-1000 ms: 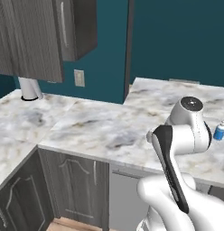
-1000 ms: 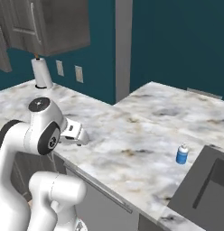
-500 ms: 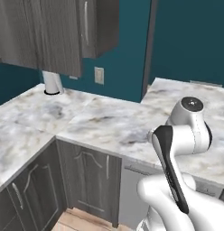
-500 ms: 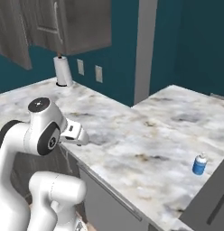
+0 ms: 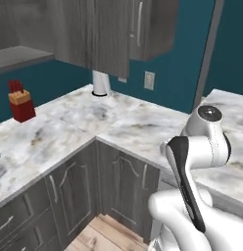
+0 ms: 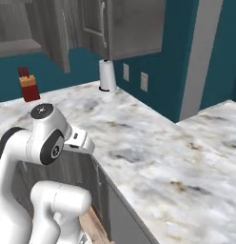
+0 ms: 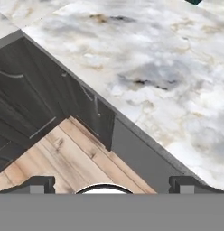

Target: Locate and retrieve the soap dispenser and dish brush from the cabinet. Place them next to the sink.

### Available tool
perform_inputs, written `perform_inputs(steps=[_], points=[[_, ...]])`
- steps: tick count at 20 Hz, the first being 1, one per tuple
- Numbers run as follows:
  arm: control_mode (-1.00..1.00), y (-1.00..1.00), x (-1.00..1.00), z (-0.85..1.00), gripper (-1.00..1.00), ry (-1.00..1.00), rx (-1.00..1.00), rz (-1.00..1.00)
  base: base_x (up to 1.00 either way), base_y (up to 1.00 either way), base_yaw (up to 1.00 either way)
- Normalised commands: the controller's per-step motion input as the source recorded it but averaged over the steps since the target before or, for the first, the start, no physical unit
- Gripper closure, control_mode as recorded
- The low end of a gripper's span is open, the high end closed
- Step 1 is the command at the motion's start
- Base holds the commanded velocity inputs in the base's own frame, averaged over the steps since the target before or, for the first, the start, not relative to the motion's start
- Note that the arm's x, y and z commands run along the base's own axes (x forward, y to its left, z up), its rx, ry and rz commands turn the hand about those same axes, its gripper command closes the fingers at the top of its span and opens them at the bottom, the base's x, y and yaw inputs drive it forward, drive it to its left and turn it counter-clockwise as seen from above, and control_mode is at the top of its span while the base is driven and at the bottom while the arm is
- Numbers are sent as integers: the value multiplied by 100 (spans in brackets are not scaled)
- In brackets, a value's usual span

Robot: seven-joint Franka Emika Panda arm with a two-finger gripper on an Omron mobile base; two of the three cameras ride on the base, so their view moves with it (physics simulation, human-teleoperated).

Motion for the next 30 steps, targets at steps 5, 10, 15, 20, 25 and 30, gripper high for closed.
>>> perform_inputs(steps=[5, 10, 15, 20, 25, 30], points=[[100, 0, 0, 0, -100, 0, 0, 0, 0, 45, 39], [100, 0, 0, 0, -100, 0, 0, 0, 0, 50, 36], [100, 0, 0, 0, -100, 0, 0, 0, 3, 49, 39], [100, 0, 0, 0, -100, 0, 0, 0, 1, 32, 43], [100, 0, 0, 0, -100, 0, 0, 0, 9, 6, 40], [100, 0, 0, 0, -100, 0, 0, 0, 11, 15, 38]])
